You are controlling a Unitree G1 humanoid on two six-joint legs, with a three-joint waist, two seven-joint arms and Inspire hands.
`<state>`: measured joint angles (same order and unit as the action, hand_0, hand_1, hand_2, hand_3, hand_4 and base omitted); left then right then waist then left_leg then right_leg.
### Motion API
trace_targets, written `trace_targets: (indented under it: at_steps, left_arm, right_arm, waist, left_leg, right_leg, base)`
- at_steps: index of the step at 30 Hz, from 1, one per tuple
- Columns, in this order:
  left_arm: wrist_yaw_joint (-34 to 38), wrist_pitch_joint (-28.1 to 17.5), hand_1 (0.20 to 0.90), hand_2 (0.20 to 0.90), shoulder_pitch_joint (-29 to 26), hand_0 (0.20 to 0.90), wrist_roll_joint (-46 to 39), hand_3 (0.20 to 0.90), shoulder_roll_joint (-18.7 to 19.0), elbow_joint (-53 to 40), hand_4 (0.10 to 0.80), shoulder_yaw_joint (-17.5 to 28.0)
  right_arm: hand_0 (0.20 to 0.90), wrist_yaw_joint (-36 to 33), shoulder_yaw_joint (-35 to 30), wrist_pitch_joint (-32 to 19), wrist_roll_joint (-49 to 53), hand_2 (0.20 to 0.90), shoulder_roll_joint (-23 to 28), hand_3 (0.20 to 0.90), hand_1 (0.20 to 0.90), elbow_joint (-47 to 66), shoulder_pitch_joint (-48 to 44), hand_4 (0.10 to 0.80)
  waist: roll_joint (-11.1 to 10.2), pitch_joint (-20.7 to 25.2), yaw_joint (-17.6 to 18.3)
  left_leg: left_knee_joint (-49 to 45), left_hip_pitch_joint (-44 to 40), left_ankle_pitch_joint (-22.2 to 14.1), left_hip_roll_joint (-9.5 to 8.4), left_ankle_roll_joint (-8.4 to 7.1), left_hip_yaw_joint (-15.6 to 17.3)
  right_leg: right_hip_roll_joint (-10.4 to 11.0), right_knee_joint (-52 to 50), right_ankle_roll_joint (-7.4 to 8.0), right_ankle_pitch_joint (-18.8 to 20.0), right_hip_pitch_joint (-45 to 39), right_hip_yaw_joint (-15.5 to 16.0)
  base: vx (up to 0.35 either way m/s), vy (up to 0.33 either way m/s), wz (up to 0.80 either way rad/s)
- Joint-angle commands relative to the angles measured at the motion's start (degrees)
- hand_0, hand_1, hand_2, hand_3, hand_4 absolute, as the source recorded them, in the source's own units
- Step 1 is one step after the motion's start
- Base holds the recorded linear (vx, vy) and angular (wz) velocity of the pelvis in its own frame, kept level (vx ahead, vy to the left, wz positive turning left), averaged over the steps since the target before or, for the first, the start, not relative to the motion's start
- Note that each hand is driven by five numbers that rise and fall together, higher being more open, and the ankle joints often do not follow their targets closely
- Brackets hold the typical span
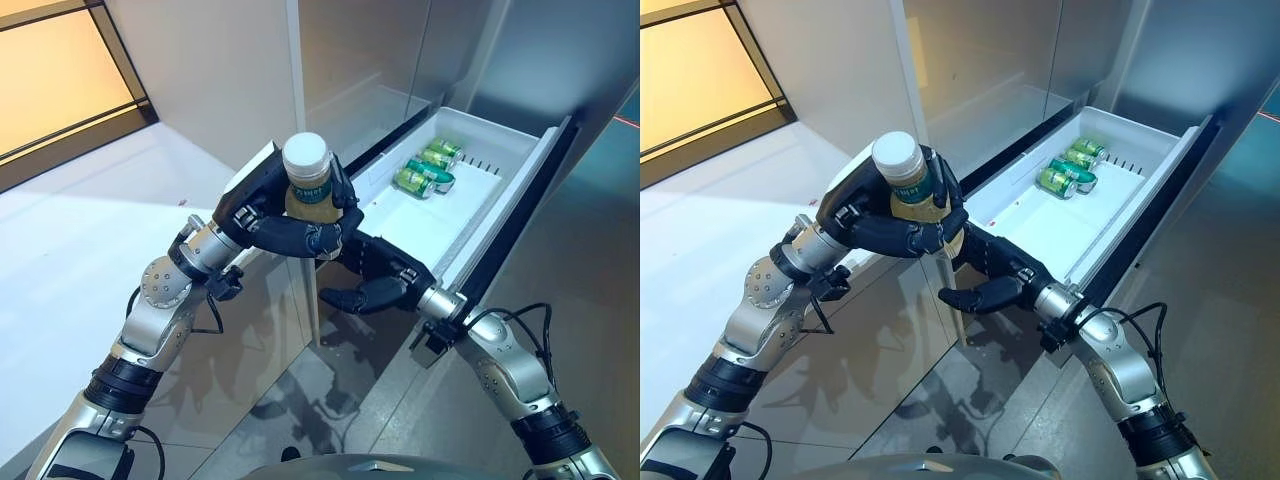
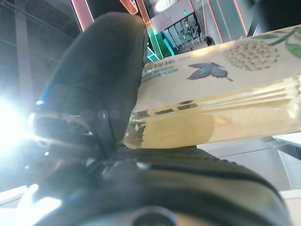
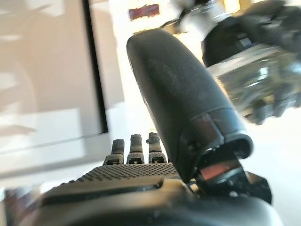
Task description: Put drinks into fridge and close the fridge
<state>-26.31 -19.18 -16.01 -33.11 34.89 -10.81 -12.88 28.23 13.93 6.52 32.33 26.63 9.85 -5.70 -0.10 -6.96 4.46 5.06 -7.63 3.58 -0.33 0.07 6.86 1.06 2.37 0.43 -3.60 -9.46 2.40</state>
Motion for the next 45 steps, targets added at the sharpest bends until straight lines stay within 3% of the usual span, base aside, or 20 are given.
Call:
trace_targets:
  at_steps: [1, 11, 16, 23, 28, 37, 42, 45]
  left_arm:
    - [1.03, -5.05, 0.300, 0.300, -7.30, 0.300, -3.87, 0.200, -1.79, -6.26, 0.100, 1.26]
    - [2.10, -1.94, 0.300, 0.300, -8.56, 0.300, -3.62, 0.200, -2.43, -3.79, 0.100, -1.75]
    - [2.95, -0.53, 0.300, 0.300, -8.83, 0.300, -2.88, 0.200, -3.17, -1.75, 0.100, -3.00]
    - [1.84, 2.71, 0.300, 0.300, -7.51, 0.300, -4.43, 0.200, -4.86, 0.49, 0.100, -3.81]
    - [0.40, 3.52, 0.300, 0.300, -6.06, 0.300, -4.25, 0.200, -6.47, -0.03, 0.100, -3.92]
    - [-0.43, 3.93, 0.300, 0.300, -5.30, 0.300, -5.13, 0.200, -6.98, 0.25, 0.100, -6.19]
    - [-0.10, 3.39, 0.300, 0.300, -5.26, 0.300, -5.19, 0.200, -6.72, 0.43, 0.100, -7.44]
    - [1.02, 2.65, 0.300, 0.300, -5.73, 0.300, -5.81, 0.200, -5.87, 0.59, 0.100, -7.88]
  right_arm:
    - [0.900, 3.32, -2.53, -2.40, 5.91, 0.900, -0.86, 0.900, 0.900, 7.68, -6.05, 0.800]
    - [0.900, 6.44, -0.14, -1.96, 7.58, 0.900, 0.74, 0.900, 0.900, 9.76, -9.03, 0.800]
    - [0.900, 6.76, 0.81, -4.64, 7.21, 0.900, 1.13, 0.900, 0.900, 10.54, -10.85, 0.800]
    - [0.900, 1.15, -0.72, -8.08, 5.08, 0.900, 0.96, 0.900, 0.900, 11.61, -12.54, 0.800]
    - [0.900, -2.64, -1.78, -3.18, 9.91, 0.900, -0.54, 0.900, 0.900, 10.78, -12.07, 0.800]
    - [0.900, -3.57, 1.19, 5.35, 19.48, 0.900, -2.33, 0.900, 0.900, 8.77, -9.46, 0.800]
    - [0.900, -0.85, 3.14, 4.88, 15.18, 0.900, -1.50, 0.900, 0.900, 7.99, -9.16, 0.800]
    - [0.900, 3.66, 4.79, 8.75, 7.63, 0.900, 1.51, 0.900, 0.900, 8.23, -9.71, 0.800]
  waist:
    - [0.33, 4.23, -0.37]
    - [-0.06, 4.50, -0.36]
    - [-0.12, 4.54, -0.28]
    - [0.11, 4.77, -0.04]
    - [0.19, 4.84, -0.01]
    - [0.11, 4.76, 0.06]
    - [0.16, 4.77, 0.11]
    - [-0.02, 4.93, 0.20]
  left_leg:
    - [-2.89, -1.19, -8.44, -2.75, 2.28, -2.16]
    - [-2.76, -0.90, -8.14, -2.73, 2.13, -2.22]
    - [-2.71, -0.68, -8.02, -2.70, 2.07, -2.02]
    - [-2.76, -0.56, -8.12, -2.66, 2.13, -1.78]
    - [-2.70, -0.58, -8.14, -2.61, 2.21, -1.69]
    - [-2.62, -0.65, -7.98, -2.66, 2.22, -2.07]
    - [-2.53, -0.48, -7.77, -2.70, 2.24, -2.25]
    - [-2.28, -0.50, -7.60, -2.76, 2.16, -2.45]
  right_leg:
    - [-1.63, -5.67, 2.94, -2.11, 4.23, 2.18]
    - [-1.78, -4.96, 2.75, -1.58, 4.19, 2.31]
    - [-1.82, -4.63, 2.77, -1.23, 4.36, 2.22]
    - [-1.89, -4.41, 2.83, -0.89, 4.54, 1.90]
    - [-1.92, -4.41, 2.82, -0.80, 4.61, 1.94]
    - [-1.81, -4.27, 2.91, -0.60, 4.55, 2.09]
    - [-1.78, -4.05, 2.90, -0.39, 4.65, 2.00]
    - [-1.76, -3.82, 2.98, -0.21, 4.66, 1.77]
  base:
    - [-0.015, -0.016, 0.03]
    - [-0.005, -0.008, 0.02]
    - [0.000, 0.000, 0.00]
    - [0.000, 0.000, 0.00]
    - [0.000, 0.000, 0.00]
    - [0.000, 0.000, 0.00]
    - [-0.001, 0.001, 0.01]
    - [0.001, 0.003, 0.02]
